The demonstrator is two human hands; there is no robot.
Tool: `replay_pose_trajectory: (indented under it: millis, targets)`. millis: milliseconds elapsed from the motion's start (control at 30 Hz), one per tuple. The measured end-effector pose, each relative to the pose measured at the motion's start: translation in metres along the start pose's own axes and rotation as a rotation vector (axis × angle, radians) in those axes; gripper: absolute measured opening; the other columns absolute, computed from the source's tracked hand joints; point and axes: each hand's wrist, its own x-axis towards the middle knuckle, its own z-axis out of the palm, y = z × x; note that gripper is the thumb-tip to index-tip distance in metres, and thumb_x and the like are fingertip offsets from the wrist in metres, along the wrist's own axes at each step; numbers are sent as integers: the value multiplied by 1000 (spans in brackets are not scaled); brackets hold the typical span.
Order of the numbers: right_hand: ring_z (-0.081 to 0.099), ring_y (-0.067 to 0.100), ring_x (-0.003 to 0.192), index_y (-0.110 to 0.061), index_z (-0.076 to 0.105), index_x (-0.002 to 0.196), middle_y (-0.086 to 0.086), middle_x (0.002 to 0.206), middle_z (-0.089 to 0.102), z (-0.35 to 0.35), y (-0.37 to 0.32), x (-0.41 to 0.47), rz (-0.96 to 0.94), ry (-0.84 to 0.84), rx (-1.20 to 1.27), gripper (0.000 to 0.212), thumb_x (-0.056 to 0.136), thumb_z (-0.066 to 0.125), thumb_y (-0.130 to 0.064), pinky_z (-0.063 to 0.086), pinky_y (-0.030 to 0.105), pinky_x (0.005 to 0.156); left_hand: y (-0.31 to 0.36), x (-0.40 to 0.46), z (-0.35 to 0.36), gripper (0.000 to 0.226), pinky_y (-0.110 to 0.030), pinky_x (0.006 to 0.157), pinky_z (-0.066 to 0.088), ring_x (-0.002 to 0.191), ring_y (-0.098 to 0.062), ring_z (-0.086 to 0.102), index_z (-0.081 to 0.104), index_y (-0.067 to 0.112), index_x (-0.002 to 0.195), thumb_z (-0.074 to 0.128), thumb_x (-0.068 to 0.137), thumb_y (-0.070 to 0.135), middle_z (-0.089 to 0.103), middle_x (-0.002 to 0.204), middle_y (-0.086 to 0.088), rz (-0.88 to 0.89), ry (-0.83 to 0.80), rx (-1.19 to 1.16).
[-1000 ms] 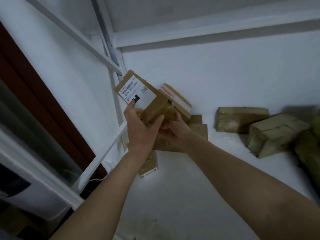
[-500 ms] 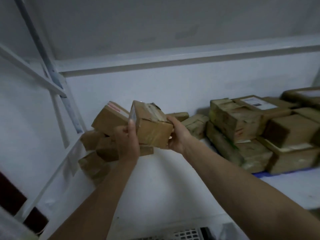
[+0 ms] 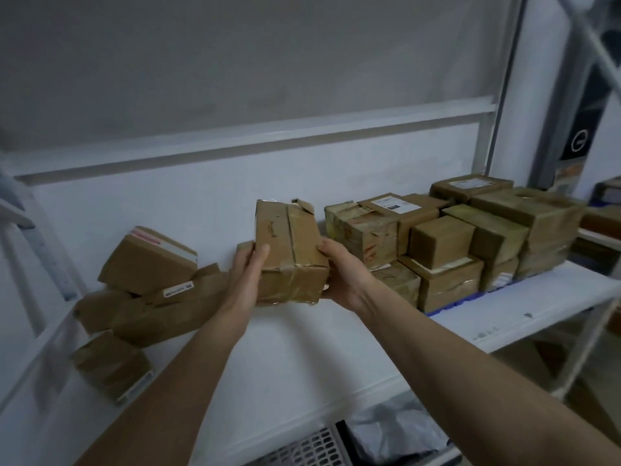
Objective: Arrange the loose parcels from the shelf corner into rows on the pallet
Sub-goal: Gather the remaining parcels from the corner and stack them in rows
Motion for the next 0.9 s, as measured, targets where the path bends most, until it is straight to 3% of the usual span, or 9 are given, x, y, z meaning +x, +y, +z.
replay_pose_trajectory:
  millis: [100, 200, 233, 300, 400, 500, 600, 767, 900]
  targets:
    - [50, 14, 56, -20, 57, 112, 3, 74, 51, -15, -18, -11, -24, -9, -15, 23, 93, 46, -27, 45, 27, 61, 7, 2, 17, 13, -35, 75, 56, 94, -12, 68, 60, 40, 103, 52, 94, 43, 69, 106, 7, -4, -53, -120]
    - [45, 10, 48, -19, 52, 118, 0, 67, 43, -39, -34, -18, -10, -7, 19, 29, 91, 52, -28, 38, 25, 56, 15, 4, 44, 18, -38, 69, 58, 87, -15, 71, 66, 34, 102, 52, 94, 41, 73, 97, 5, -82, -73, -235]
    - [52, 11, 50, -18, 50, 121, 1, 70, 51, -48, -40, -21, -1, -2, 32, 34, 90, 56, -29, 42, 26, 55, 16, 6, 54, 19, -43, 75, 58, 91, -19, 70, 67, 31, 103, 53, 93, 41, 73, 100, 1, -124, -71, -278]
    - [65, 18, 76, -15, 47, 127, 7, 94, 64, -67, -54, -26, 31, 11, 23, 48, 85, 66, -30, 52, 32, 61, 19, 7, 73, 23, -53, 86, 53, 99, -25, 67, 66, 27, 106, 57, 91, 41, 71, 106, -4, -196, -53, -335]
    - [59, 31, 107, -19, 45, 134, 16, 123, 57, -95, -77, -31, 76, 30, -20, 64, 79, 74, -33, 56, 41, 74, 25, 10, 102, 35, -51, 87, 53, 105, -28, 64, 61, 22, 120, 56, 91, 42, 67, 114, -8, -240, -54, -357]
    - [59, 36, 109, -20, 45, 133, 17, 124, 56, -123, -96, -28, 103, 37, 60, 68, 75, 77, -37, 56, 50, 78, 32, 14, 129, 41, -47, 82, 54, 109, -27, 61, 57, 20, 127, 55, 91, 41, 65, 118, -8, -262, -88, -337]
    - [58, 37, 109, -21, 44, 131, 16, 123, 56, -154, -113, -22, 104, 119, 89, 73, 72, 78, -44, 54, 56, 82, 33, 20, 150, 37, -45, 77, 55, 103, -25, 65, 60, 18, 122, 56, 90, 38, 70, 109, -7, -307, -157, -320]
    - [55, 36, 105, -27, 37, 133, 14, 122, 52, -204, -129, -16, 105, 293, -7, 83, 66, 79, -51, 57, 49, 65, 22, 22, 173, 33, -40, 64, 56, 85, -22, 72, 66, 18, 114, 55, 89, 37, 74, 98, -6, -422, -227, -349]
    - [58, 36, 98, -22, 51, 116, 14, 108, 55, -226, -123, -12, 210, 279, -23, 72, 58, 86, -44, 56, 54, 78, 14, 26, 189, 45, -38, 69, 54, 93, -25, 68, 66, 19, 118, 55, 88, 50, 72, 108, -9, -425, -71, -242]
